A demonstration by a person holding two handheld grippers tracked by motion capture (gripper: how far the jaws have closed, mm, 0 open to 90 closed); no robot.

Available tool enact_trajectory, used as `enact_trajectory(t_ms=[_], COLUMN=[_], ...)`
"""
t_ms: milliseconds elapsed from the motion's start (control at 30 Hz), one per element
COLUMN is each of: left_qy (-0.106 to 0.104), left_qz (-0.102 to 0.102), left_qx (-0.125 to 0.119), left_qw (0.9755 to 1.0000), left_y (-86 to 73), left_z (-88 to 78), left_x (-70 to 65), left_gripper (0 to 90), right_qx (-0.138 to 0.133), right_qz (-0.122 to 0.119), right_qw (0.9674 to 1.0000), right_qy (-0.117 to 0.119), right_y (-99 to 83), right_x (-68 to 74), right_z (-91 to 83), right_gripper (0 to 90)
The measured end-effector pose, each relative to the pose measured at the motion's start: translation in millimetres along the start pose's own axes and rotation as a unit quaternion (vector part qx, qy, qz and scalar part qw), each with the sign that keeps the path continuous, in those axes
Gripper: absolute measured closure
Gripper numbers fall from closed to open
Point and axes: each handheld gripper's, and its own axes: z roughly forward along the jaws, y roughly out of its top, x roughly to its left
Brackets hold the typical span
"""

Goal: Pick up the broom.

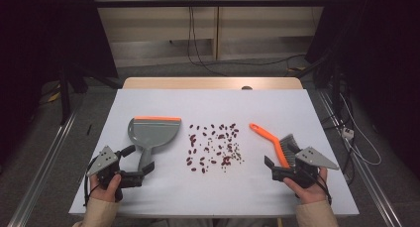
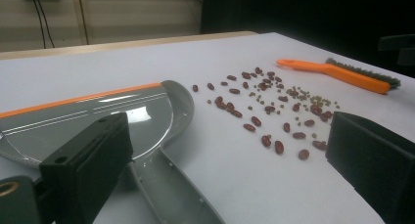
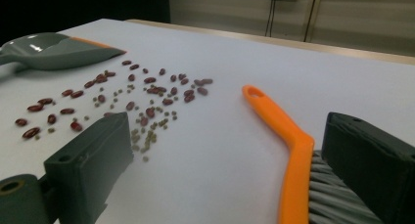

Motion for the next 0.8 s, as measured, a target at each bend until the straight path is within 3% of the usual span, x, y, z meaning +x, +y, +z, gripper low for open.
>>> enact_trajectory(t_ms=[133, 167, 533, 567, 700, 800], left_qy=[0.001, 0.001, -0.002, -0.003, -0.005, -0.007], left_qz=[-0.004, -0.003, -0.007, -0.007, -0.010, -0.010], left_qx=[0.000, 0.000, 0.000, 0.000, -0.001, 0.000], left_qw=[1.0000, 1.0000, 1.0000, 1.0000, 0.9999, 0.9999], left_y=[-0.4, -0.3, 0.1, 0.0, -0.3, 0.0], left_z=[-0.6, -0.4, 0.5, 0.2, 0.7, 0.9], left_x=[0.2, 0.6, 0.1, 0.7, 0.7, 0.2], left_gripper=[3.0, 3.0, 3.0, 3.0, 3.0, 3.0], right_qx=[0.013, 0.021, 0.076, 0.084, 0.093, 0.112], right_qz=[0.011, 0.024, 0.036, 0.037, 0.031, 0.030], right_qw=[0.9998, 0.9995, 0.9965, 0.9957, 0.9951, 0.9932], right_qy=[0.006, 0.009, -0.002, 0.002, 0.002, -0.009], right_y=[5.3, 7.4, 25.7, 29.2, 35.6, 43.5], right_x=[-2.5, -5.8, -20.8, -22.5, -24.0, -31.3], right_z=[4.8, 7.5, 29.7, 35.1, 41.9, 49.0], right_gripper=[5.7, 6.3, 10.8, 15.3, 18.6, 27.9])
